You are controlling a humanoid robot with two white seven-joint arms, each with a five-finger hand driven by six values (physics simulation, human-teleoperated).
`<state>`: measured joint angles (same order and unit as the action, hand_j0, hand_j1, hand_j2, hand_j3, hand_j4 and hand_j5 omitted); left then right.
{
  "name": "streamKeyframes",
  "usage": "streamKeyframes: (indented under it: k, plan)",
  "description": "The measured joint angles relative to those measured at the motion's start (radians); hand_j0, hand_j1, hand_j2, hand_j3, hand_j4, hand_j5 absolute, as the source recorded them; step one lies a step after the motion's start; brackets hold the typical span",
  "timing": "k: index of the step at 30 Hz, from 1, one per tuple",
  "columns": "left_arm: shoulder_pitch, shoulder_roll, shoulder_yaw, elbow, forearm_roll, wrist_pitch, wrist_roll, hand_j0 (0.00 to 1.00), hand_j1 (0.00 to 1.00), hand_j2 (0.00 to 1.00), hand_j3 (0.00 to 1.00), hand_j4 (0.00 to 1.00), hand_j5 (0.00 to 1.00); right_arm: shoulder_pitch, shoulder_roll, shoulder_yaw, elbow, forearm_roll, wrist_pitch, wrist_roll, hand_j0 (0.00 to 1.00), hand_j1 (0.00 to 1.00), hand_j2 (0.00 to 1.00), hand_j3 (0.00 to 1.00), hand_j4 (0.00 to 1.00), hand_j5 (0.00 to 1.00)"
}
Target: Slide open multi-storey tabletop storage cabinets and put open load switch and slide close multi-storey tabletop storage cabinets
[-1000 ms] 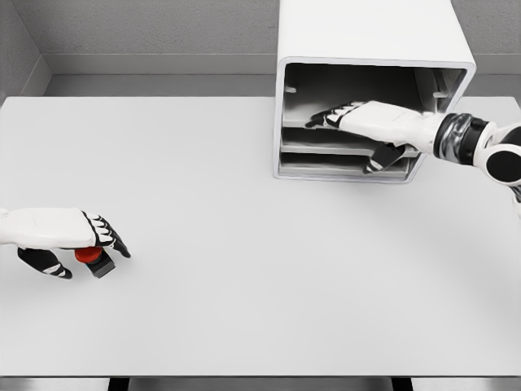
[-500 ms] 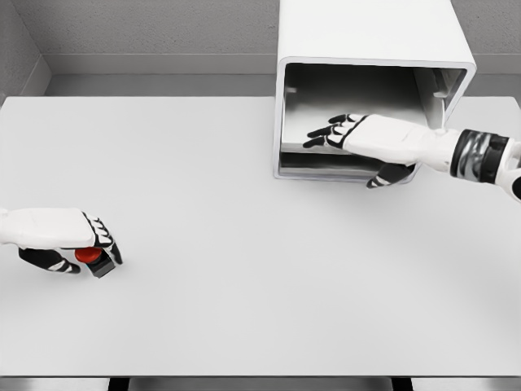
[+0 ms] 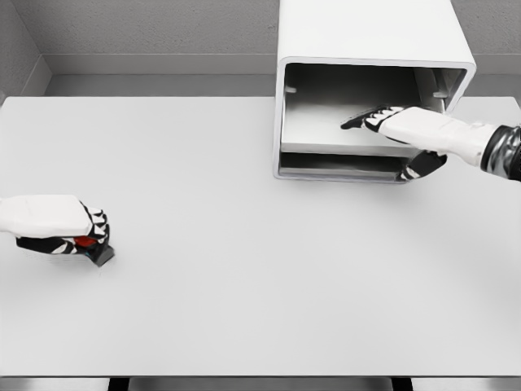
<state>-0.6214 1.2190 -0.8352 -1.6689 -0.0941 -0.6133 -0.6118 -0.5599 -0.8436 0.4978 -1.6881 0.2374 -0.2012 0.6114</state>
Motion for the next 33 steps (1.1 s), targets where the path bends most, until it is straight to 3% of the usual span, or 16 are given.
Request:
streamKeyframes:
  k: [14,23,31,33]
  plan:
    - [-0.087,0.001,0.004,-0.021,0.064,0.0,0.0,0.33,0.33,0.33,0.33,0.33,0.33,0.066,-0.075,-0.008,-0.055,-0.001,-0.068,-0.014,1.0,1.0,1.0,1.0,1.0,1.0]
    - [-0.161,-0.038,0.0,-0.016,0.145,-0.001,0.0,0.33,0.33,0.33,0.33,0.33,0.33,0.121,-0.119,-0.04,-0.067,-0.044,-0.167,-0.024,1.0,1.0,1.0,1.0,1.0,1.0]
    - [-0.181,-0.09,-0.001,0.015,0.159,0.0,0.0,0.33,0.33,0.33,0.33,0.33,0.33,0.15,-0.137,-0.067,-0.067,-0.039,-0.254,-0.02,1.0,1.0,1.0,1.0,1.0,1.0]
    - [-0.199,-0.102,-0.001,0.018,0.161,0.0,0.001,0.33,0.33,0.33,0.33,0.33,0.33,0.201,-0.143,-0.095,-0.068,-0.065,-0.274,-0.028,1.0,1.0,1.0,1.0,1.0,1.0]
